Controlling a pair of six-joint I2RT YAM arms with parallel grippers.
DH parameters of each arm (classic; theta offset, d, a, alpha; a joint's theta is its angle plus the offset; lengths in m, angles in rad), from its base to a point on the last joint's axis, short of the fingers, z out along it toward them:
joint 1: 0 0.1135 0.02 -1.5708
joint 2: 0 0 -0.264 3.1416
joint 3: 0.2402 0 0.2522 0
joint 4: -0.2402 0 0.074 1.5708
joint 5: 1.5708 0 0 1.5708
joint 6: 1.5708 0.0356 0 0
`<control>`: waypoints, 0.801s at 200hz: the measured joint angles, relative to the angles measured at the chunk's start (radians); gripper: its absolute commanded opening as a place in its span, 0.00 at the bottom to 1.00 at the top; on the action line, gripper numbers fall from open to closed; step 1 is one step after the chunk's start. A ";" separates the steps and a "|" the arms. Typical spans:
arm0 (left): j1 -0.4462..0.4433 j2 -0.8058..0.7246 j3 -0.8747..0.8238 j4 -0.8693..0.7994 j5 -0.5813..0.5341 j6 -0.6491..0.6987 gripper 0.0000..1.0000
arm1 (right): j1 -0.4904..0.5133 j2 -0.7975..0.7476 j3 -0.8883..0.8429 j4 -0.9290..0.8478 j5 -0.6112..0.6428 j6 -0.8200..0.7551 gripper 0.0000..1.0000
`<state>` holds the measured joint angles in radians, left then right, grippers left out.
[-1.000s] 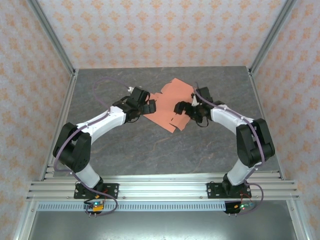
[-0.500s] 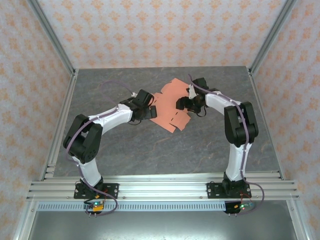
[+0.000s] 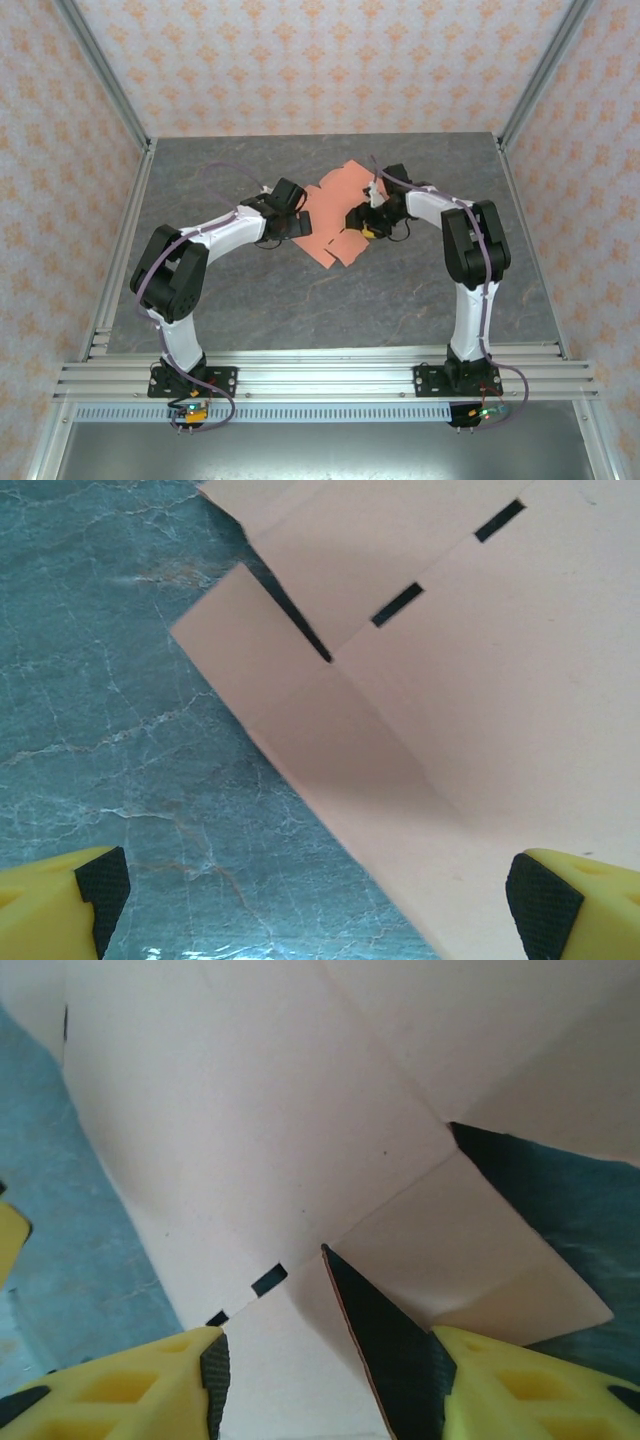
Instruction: Fold the paper box
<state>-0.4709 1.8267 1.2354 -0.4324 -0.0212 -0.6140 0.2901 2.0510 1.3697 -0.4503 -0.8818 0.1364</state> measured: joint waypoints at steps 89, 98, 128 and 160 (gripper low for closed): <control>0.000 0.013 -0.066 0.138 0.112 -0.071 0.96 | 0.034 0.007 -0.093 0.169 -0.181 0.137 0.34; 0.000 0.013 -0.066 0.147 0.119 -0.076 0.97 | 0.036 0.007 -0.097 0.182 -0.190 0.143 0.34; 0.000 0.015 -0.071 0.191 0.153 -0.105 0.97 | 0.050 0.009 -0.116 0.239 -0.212 0.180 0.29; 0.000 0.028 -0.079 0.222 0.174 -0.130 0.97 | 0.070 0.035 -0.118 0.276 -0.238 0.205 0.27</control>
<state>-0.4709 1.8549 1.1561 -0.2104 0.1524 -0.7437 0.3599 2.0857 1.2518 -0.1741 -1.1194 0.3416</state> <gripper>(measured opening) 0.971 0.271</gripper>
